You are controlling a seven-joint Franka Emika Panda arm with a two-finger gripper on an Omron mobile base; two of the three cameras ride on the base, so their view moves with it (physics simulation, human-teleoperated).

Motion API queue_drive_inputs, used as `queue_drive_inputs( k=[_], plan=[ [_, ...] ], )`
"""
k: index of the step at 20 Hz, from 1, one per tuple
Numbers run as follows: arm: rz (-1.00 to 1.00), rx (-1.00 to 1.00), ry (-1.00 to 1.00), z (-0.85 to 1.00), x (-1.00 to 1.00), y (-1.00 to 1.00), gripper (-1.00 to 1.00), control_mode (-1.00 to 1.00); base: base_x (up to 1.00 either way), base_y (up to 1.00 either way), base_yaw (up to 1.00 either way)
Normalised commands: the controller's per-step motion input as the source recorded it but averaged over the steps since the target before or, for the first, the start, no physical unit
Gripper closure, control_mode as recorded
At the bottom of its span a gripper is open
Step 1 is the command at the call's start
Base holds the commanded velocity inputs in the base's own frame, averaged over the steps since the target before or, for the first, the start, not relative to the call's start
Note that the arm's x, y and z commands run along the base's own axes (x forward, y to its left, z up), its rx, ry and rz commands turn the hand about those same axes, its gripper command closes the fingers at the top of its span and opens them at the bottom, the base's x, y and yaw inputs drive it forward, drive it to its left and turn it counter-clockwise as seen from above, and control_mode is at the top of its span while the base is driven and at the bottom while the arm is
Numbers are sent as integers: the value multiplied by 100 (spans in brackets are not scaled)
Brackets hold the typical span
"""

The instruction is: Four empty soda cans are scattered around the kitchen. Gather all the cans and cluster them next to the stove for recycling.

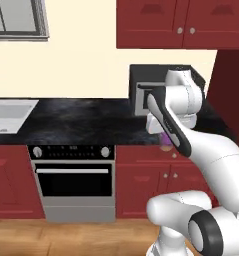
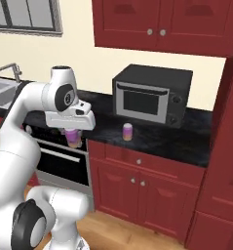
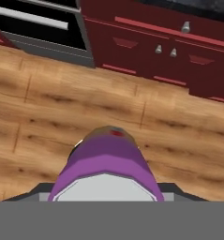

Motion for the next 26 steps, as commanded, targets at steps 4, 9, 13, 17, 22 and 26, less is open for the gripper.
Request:
queue_drive_inputs(
  k=[4, 9, 13, 17, 22, 26],
  plan=[
    [0, 0, 0, 0, 0, 0, 100, 100, 47, 71, 7],
    [0, 0, 0, 0, 0, 0, 100, 100, 47, 74, 7],
    [0, 0, 0, 0, 0, 0, 100, 100, 45, 75, 6],
    [0, 0, 0, 0, 0, 0, 100, 100, 37, 77, 6],
    [0, 0, 0, 0, 0, 0, 100, 100, 44, 67, 6],
    [0, 0, 0, 0, 0, 0, 100, 100, 46, 63, 5]
  ],
)
